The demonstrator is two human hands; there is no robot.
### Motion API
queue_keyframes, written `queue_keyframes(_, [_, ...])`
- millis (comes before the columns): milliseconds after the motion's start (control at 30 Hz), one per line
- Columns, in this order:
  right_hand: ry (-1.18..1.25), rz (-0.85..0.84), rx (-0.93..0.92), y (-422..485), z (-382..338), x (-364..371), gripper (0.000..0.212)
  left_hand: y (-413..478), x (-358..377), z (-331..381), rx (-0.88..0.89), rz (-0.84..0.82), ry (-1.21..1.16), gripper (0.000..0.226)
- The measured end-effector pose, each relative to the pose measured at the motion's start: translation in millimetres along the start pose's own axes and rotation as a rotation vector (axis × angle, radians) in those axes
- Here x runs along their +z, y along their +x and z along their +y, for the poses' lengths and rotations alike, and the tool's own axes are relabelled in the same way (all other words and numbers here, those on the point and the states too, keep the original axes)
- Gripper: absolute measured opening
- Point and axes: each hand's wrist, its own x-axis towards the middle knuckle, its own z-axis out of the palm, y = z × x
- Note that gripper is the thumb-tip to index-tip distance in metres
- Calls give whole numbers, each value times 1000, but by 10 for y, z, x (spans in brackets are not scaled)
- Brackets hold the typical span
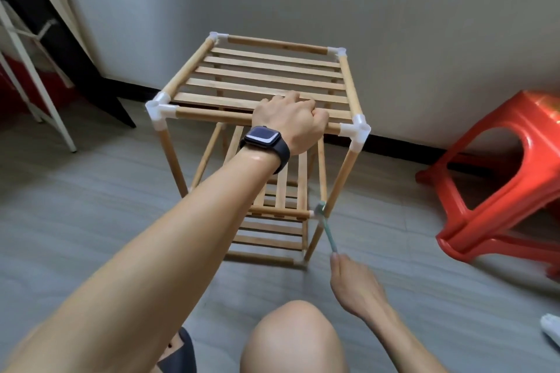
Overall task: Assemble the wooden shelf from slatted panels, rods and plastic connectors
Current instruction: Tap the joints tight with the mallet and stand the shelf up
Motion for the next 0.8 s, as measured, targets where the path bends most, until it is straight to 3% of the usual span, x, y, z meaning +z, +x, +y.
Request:
queue_keyframes(33, [17,0,-4,7,9,33,43,4,13,9,5,5,3,51])
queue_keyframes(133, [267,243,-142,1,-42,-8,42,34,22,-1,12,30,3,48])
queue_keyframes(233, [49,51,-4,11,-10,-41,42,20,27,11,7,41,6,49])
queue_keyframes(367, [257,251,-116,-24,6,-22,38,31,18,-3,-16,50,-8,48])
queue_keyframes(467, [18,-56,34,49,75,36,47,20,9,12,5,40,-9,47])
queue_keyframes(500, [24,-82,25,42,111,32,46,20,9,5,27,38,-2,47])
queue_keyframes(567, [145,-20,-7,17,126,-70,45,60,-22,-97,70,32,0,46])
queue_keyframes(700, [122,16,-24,-65,299,-175,46,145,-126,-522,216,-72,14,45])
queue_keyframes(800, [136,42,7,-95,418,-218,46,129,-290,-907,201,-111,61,53])
